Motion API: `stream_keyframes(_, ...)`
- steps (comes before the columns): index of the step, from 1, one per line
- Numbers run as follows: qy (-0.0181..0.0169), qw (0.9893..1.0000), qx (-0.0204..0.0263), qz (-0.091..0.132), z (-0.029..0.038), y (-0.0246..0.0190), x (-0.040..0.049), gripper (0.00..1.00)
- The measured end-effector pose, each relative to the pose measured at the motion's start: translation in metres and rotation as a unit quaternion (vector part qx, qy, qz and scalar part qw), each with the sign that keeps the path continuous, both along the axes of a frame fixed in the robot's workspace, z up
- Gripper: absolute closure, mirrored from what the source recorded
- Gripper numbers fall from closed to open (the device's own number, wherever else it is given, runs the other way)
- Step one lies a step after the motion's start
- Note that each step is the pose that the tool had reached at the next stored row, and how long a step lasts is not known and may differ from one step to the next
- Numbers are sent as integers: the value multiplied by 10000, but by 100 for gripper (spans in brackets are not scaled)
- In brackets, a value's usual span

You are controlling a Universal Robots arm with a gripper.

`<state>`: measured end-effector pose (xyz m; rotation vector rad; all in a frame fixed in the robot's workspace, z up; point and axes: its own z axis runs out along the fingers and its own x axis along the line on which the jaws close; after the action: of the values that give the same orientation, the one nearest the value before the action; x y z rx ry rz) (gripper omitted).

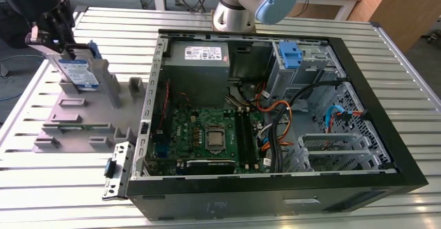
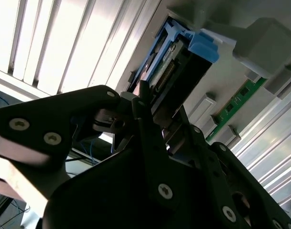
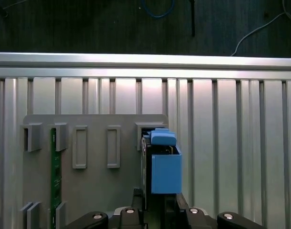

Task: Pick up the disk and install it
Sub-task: 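Pick up the disk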

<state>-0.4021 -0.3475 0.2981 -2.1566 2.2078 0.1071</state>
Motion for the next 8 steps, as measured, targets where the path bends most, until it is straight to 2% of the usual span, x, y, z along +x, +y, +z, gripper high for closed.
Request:
stream_keyframes(2,28,10000,-64,0,0,2,1,65)
stream_keyframes(4,44,9999,-108,0,-1,2,3,65)
stream_keyframes(8,45,9999,-114,0,-1,2,2,65)
